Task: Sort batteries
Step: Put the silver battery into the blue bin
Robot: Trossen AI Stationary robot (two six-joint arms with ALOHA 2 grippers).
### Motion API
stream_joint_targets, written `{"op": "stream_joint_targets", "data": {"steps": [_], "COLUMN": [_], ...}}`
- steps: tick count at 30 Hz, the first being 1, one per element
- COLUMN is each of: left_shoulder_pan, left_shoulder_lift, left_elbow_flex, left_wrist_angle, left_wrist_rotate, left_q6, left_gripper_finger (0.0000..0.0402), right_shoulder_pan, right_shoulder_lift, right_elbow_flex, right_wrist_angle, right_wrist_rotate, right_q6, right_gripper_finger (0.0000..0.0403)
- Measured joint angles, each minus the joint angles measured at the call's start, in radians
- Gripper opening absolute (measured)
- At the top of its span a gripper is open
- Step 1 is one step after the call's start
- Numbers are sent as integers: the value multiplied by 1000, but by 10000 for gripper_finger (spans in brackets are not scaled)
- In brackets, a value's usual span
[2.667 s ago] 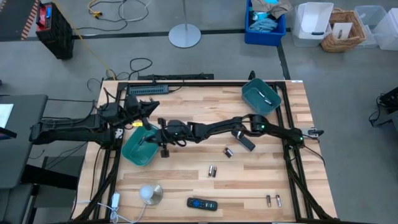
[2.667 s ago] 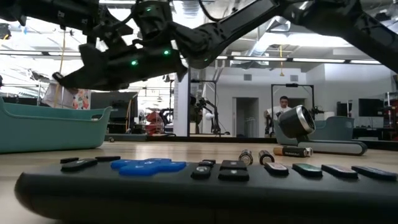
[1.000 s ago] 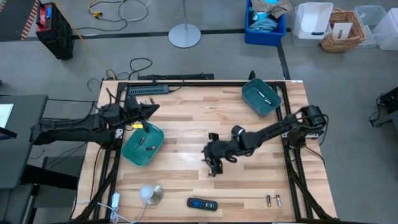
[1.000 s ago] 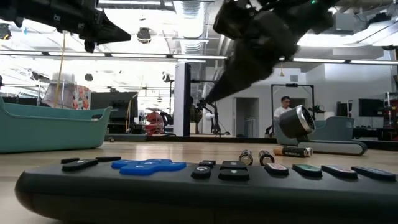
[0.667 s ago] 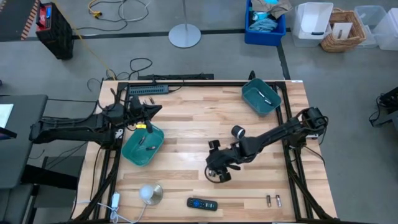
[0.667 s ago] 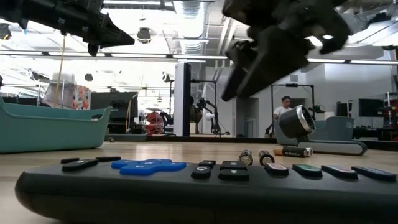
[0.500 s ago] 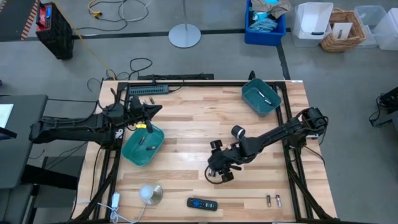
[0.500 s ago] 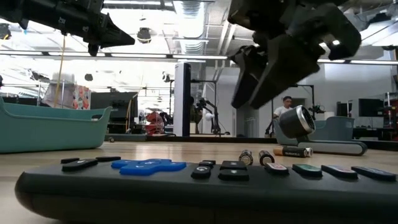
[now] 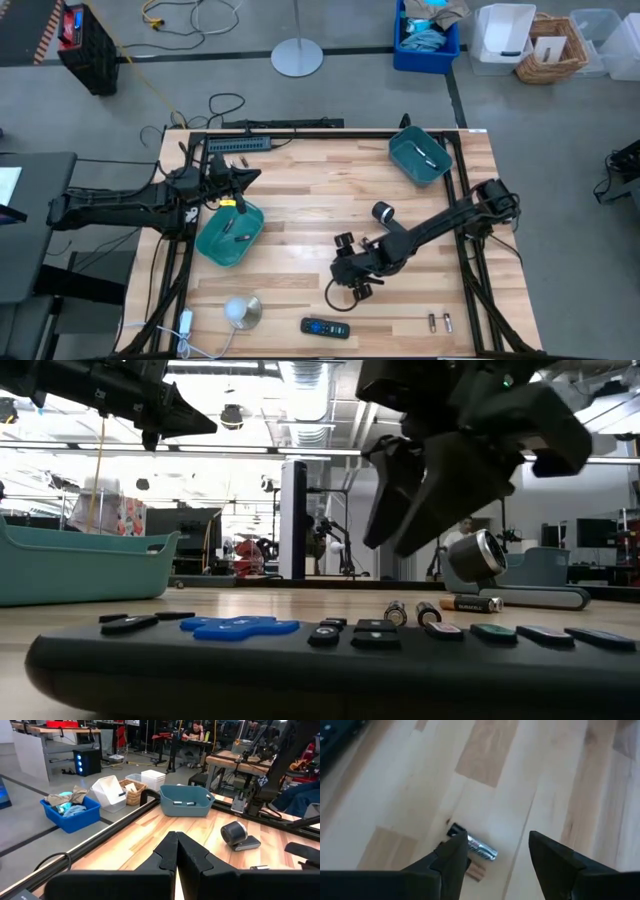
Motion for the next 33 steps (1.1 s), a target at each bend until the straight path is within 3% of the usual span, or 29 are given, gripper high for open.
{"op": "stream_joint_targets", "data": {"steps": [5, 10, 15, 18, 24, 29, 33], "left_shoulder_pan": [0, 0, 0, 0, 0, 0, 0], "left_shoulder_lift": [0, 0, 0, 0, 0, 0, 0], "left_elbow_flex": [0, 0, 0, 0, 0, 0, 1], "left_wrist_angle": [0, -2, -14, -14, 31, 92, 112], "left_wrist_rotate": [0, 0, 0, 0, 0, 0, 0], "left_q6": [1, -2, -6, -5, 10, 34, 42], "left_gripper_finger": [0, 0, 0, 0, 0, 0, 0], "right_shoulder_pan": [-1, 3, 101, 204, 489, 671, 745], "right_shoulder_lift": [0, -57, -138, -174, -192, -191, -152], "right_elbow_flex": [20, 46, 45, 46, 45, 45, 45], "right_wrist_angle": [-89, -293, -458, -564, -779, -825, -819], "right_wrist_rotate": [0, 14, 56, 78, 76, 74, 1], "right_q6": [38, 234, 479, 711, 1328, 1813, 2048], "right_gripper_finger": [225, 221, 206, 198, 201, 212, 215]}}
